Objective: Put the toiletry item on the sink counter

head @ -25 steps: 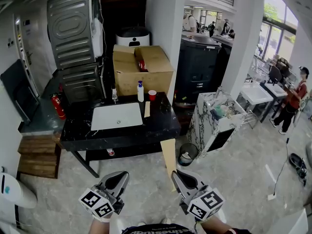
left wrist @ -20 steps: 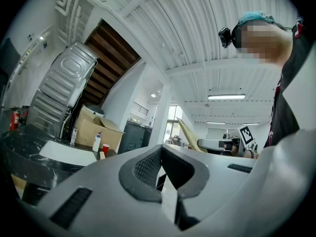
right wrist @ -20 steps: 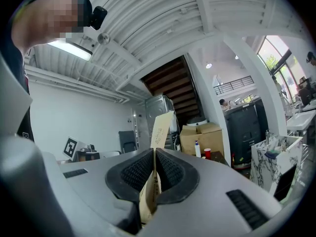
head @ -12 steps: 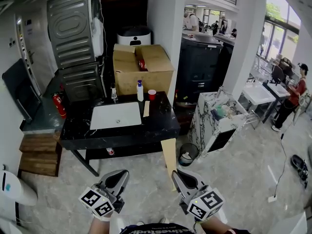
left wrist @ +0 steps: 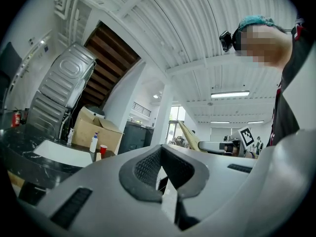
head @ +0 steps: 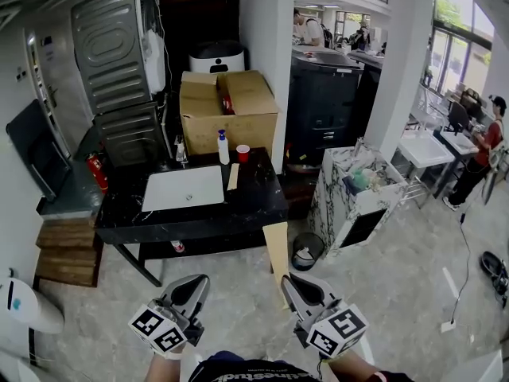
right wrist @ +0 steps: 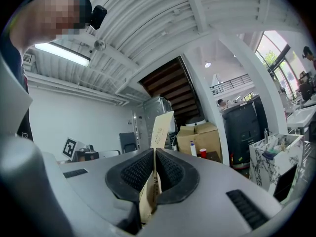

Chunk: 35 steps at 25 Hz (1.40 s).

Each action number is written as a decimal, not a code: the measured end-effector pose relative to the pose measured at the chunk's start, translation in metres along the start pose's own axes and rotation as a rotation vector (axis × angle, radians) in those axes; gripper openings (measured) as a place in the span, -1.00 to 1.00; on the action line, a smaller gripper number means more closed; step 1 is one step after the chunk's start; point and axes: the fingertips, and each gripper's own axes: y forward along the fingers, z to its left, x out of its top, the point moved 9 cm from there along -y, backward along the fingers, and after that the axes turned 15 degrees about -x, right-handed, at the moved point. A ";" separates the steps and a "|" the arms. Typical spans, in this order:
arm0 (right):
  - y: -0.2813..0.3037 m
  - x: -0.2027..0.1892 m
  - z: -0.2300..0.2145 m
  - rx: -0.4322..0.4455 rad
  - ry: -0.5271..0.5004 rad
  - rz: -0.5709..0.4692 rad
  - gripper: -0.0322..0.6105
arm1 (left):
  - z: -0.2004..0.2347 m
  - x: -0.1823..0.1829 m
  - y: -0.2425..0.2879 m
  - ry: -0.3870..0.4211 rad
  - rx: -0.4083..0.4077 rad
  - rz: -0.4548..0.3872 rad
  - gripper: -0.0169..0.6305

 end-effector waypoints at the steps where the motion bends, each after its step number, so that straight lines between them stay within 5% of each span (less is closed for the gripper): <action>1: 0.001 -0.001 -0.004 -0.002 0.005 0.001 -0.74 | 0.000 -0.002 0.003 0.007 0.000 0.012 -0.91; 11: 0.049 -0.013 -0.030 -0.014 0.023 0.040 -0.74 | 0.050 -0.014 0.030 -0.007 0.007 0.026 -0.91; 26: 0.267 0.011 -0.033 -0.034 -0.034 0.046 -0.74 | 0.261 0.025 0.074 0.023 -0.042 -0.006 -0.90; 35: 0.335 0.022 -0.024 -0.062 -0.054 0.060 -0.74 | 0.336 0.033 0.080 -0.011 -0.037 -0.026 -0.91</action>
